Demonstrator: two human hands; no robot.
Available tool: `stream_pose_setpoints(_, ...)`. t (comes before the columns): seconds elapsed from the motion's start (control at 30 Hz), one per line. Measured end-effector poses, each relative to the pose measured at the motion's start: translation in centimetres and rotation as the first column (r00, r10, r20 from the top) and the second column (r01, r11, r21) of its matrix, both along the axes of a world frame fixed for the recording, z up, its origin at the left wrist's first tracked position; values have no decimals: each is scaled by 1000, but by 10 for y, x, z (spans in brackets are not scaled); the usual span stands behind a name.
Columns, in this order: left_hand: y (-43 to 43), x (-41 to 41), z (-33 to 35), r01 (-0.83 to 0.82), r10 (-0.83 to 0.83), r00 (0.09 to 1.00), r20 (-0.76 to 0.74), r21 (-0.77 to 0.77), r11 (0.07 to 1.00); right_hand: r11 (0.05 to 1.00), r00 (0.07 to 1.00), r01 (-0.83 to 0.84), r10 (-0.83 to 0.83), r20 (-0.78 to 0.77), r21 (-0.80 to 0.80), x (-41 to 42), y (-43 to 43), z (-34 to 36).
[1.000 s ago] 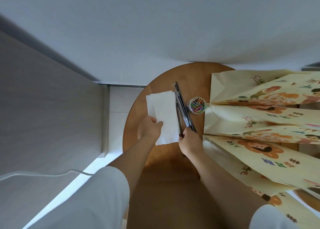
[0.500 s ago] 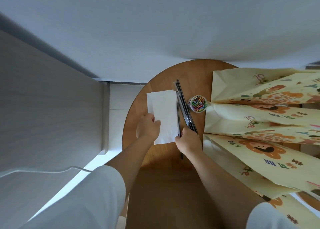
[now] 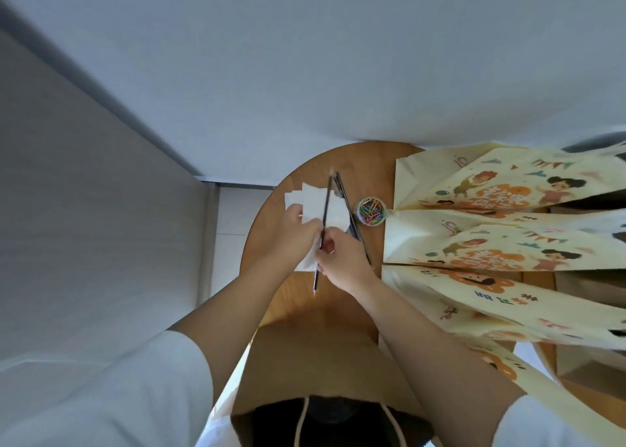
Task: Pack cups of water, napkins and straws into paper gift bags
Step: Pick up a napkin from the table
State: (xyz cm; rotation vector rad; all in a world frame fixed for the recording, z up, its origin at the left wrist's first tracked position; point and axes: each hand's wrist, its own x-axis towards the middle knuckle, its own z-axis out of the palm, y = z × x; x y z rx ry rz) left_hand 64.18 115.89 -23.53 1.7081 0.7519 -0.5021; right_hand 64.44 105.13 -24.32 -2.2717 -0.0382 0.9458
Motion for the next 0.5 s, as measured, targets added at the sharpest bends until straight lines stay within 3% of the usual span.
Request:
stream_pose_setpoints(0.07,-1,-5,17,25,-29,995,93,45,999,997,996,-77,77,42,4,-5,3,16)
stream_pose_setpoints(0.17,-2,-17,46,14,-37,979,200,114,993,997,998,-23,18,63,72,-12,2,50)
stream_pose_setpoints(0.27,-1,-36,80,53,-100,954,282,171,984,948,940,248,-285,187,199,-14,-15,86)
stream_pose_setpoints(0.33,-6,-52,109,113,-179,922,343,204,972,871,909,335,-399,118,360,-17,-31,118)
stream_pose_setpoints(0.4,-12,-69,133,188,-275,879,389,247,951,882,956,232,-284,69,409,-24,-44,150)
stream_pose_setpoints(0.5,-26,-93,164,271,-377,829,412,293,917,959,974,-55,-10,224,279,-44,-60,196)
